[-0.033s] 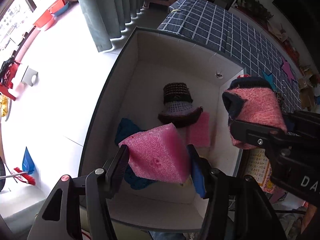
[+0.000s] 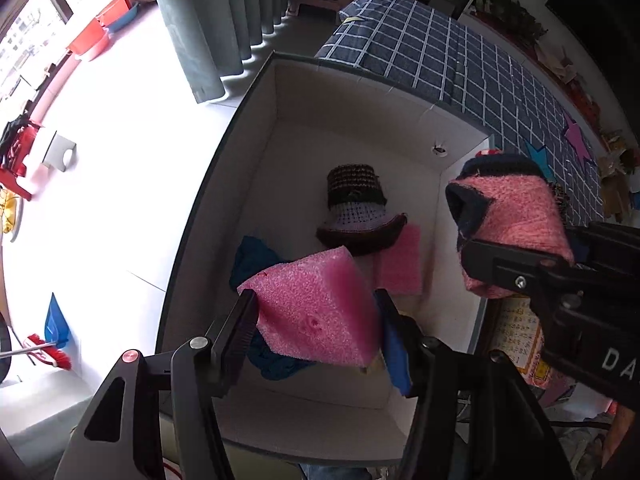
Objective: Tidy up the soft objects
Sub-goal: 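Carry the pink foam block and pink sock over the white box with both tools, then open both tools to drop the foam block and sock into the box, then move both tools back toward the pile on the bedspread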
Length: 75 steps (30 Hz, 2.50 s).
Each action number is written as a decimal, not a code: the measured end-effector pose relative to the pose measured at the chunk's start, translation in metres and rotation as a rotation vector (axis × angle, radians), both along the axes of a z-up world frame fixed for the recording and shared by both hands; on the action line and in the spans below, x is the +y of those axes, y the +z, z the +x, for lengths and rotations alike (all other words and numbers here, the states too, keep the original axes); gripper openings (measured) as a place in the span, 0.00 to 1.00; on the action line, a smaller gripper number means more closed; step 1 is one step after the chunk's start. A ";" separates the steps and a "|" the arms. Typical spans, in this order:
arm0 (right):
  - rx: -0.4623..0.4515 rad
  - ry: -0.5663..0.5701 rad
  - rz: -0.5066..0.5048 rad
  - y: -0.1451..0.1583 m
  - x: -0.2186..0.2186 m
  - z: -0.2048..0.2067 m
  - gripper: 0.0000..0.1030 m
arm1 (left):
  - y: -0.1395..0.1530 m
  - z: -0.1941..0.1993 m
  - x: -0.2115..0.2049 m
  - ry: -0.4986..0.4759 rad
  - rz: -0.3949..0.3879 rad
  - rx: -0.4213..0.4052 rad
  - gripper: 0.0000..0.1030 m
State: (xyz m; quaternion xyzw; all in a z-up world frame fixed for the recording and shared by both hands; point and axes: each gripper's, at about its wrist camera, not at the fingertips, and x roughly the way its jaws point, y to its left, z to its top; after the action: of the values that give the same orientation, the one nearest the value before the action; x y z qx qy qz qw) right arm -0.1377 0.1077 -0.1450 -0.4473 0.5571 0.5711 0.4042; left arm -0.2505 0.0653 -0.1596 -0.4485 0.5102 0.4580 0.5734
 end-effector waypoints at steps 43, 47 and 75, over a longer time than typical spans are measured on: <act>0.015 -0.154 0.027 0.017 0.003 0.049 0.99 | 0.017 0.010 0.010 0.058 -0.019 -0.125 1.00; 0.018 -0.221 0.032 0.025 -0.002 0.078 0.99 | 0.028 0.031 0.014 0.010 -0.006 -0.146 1.00; -0.060 -0.587 -0.248 -0.093 -0.123 0.279 0.99 | -0.003 0.295 0.012 -0.760 -0.249 0.072 1.00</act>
State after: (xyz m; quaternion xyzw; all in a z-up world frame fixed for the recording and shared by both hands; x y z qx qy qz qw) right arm 0.1413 -0.0152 -0.2379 -0.3302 0.7156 0.3441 0.5104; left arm 0.0440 0.0774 -0.1628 -0.2774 0.7112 0.1634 0.6249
